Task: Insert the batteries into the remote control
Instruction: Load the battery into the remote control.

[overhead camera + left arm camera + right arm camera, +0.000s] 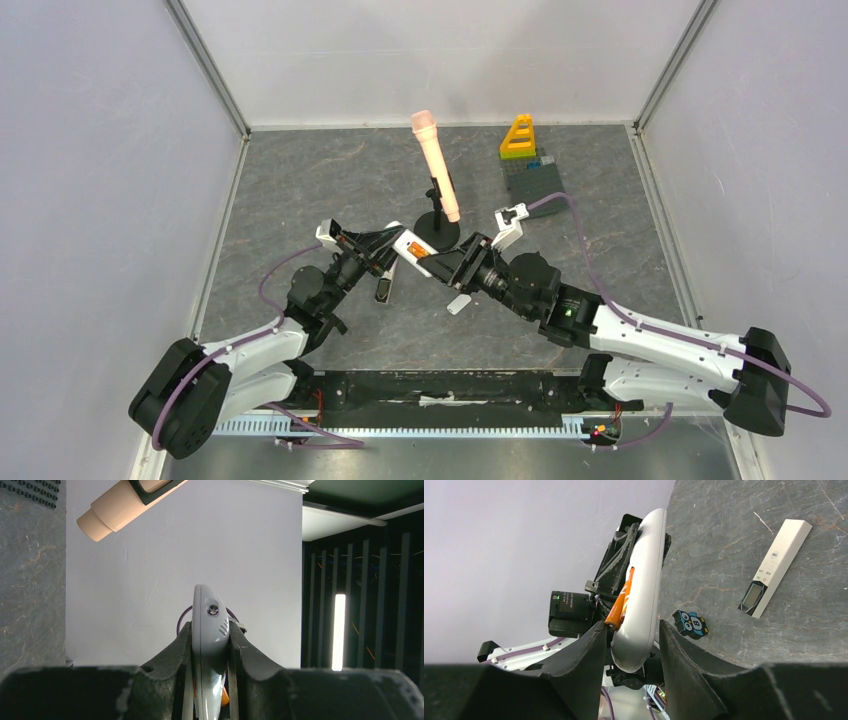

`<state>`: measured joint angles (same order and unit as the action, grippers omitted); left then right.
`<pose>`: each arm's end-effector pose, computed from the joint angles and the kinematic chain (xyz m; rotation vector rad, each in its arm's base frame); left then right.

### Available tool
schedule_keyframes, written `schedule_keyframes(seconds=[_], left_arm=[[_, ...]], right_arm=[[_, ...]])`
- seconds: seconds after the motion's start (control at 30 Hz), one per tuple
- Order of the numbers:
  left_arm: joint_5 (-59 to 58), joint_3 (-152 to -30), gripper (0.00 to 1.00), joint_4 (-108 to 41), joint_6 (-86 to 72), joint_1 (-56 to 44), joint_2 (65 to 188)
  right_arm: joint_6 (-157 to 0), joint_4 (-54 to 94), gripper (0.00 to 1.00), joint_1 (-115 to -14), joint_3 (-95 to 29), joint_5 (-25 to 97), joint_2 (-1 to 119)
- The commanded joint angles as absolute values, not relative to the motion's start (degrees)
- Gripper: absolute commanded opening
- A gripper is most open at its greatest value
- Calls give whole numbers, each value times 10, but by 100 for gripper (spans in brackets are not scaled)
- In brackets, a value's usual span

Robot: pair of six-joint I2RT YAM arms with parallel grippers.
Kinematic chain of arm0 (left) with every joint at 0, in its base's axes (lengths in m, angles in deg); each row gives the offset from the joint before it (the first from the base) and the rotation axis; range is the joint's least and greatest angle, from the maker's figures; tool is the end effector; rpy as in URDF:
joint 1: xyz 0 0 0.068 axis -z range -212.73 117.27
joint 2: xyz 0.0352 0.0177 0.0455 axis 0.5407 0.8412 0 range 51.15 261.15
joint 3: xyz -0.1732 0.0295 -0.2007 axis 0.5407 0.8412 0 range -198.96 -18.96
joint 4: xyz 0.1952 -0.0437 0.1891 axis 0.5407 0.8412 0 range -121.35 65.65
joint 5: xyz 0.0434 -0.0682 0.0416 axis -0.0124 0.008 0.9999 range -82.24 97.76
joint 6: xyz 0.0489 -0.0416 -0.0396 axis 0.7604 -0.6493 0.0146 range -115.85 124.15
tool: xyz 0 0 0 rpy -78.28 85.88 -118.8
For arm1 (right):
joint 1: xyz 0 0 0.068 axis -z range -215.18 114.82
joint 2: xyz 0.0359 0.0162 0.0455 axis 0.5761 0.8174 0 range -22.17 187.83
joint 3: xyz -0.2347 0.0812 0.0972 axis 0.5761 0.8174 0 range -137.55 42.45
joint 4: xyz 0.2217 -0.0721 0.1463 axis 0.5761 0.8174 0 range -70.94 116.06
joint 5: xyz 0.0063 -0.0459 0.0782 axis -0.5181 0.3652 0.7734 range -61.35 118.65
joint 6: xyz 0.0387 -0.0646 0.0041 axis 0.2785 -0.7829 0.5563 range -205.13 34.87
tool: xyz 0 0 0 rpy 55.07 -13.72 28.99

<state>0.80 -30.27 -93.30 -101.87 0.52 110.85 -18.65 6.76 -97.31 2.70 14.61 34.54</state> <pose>0.1970 -0.1384 0.2138 -0.8985 1.4398 -2.0503 0.1444 0.2401 0.2995 0.2831 1.8606 1.4534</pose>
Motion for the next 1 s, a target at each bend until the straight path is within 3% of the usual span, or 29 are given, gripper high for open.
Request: schedule_keyframes(seconds=[0.0,0.3,0.47,0.57,0.83,0.97], left_arm=[[4,-317,2,-995,-1022,10,1105],[3,-316,2,-994,-1005,9,1100],[11,-310,2,-991,-996,9,1098],[15,-304,2,-989,-992,8,1097],[16,-298,2,-981,-983,9,1096],[13,-296,2,-971,-976,9,1093]], right_arm=[[-181,63,43,-974,16,139,360],[-169,65,40,-974,18,146,370],[-165,65,73,-974,18,154,365],[-170,65,82,-973,16,156,356],[-163,63,82,-965,18,155,345],[-156,63,75,-955,16,163,352]])
